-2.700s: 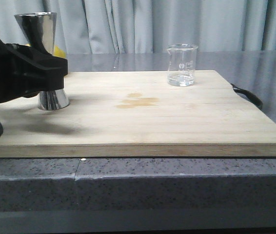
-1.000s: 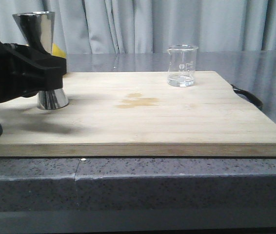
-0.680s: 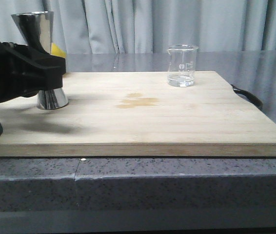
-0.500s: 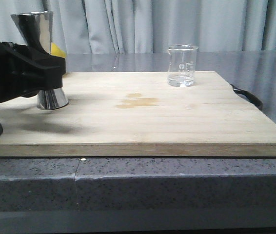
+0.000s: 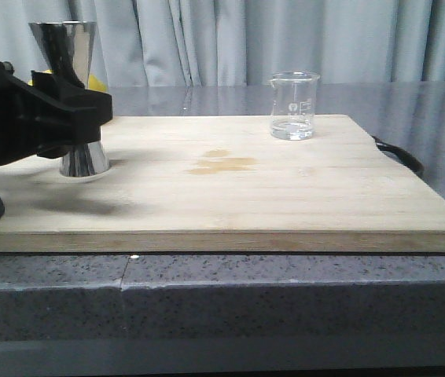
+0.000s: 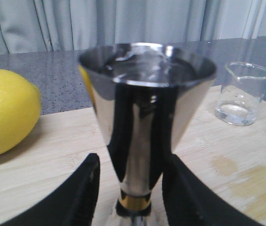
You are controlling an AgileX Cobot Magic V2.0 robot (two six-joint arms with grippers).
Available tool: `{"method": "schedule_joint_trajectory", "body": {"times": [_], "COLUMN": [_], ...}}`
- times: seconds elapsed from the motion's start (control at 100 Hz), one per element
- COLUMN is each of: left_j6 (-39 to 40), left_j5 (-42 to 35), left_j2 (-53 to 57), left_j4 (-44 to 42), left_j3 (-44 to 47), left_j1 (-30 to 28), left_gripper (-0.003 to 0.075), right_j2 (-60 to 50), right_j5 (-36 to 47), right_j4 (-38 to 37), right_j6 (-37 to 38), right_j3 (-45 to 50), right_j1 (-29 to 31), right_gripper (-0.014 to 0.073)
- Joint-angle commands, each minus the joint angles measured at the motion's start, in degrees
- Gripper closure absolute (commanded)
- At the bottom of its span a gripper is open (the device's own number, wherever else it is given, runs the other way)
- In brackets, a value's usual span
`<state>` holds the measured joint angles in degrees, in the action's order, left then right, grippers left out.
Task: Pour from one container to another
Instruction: 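Lower the filled jigger onto the board with the left gripper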
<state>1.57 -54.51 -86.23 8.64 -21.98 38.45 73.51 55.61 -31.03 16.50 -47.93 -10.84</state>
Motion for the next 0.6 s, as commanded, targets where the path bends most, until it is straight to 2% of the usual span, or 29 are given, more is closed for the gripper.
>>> {"method": "schedule_joint_trajectory", "body": {"times": [0.0,0.43,0.59], "left_j6": [0.42,0.42,0.42], "left_j5": [-4.64,-4.64,-4.53], "left_j2": [1.26,1.26,1.38], "left_j4": [0.37,1.27,1.32], "left_j3": [-0.94,-0.94,-0.92], "left_j1": [-0.11,-0.11,-0.11], "left_gripper": [0.038,0.0243,0.0232], "right_j2": [-1.75,-1.75,-1.75], "right_j5": [3.6,3.7,3.7], "right_j4": [2.17,2.47,3.0], "right_j6": [-0.33,-0.33,-0.33], "right_j3": [-1.88,-1.88,-1.88], "right_j1": [0.31,0.31,0.31], "right_gripper": [0.0032,0.0032,0.0032]}}
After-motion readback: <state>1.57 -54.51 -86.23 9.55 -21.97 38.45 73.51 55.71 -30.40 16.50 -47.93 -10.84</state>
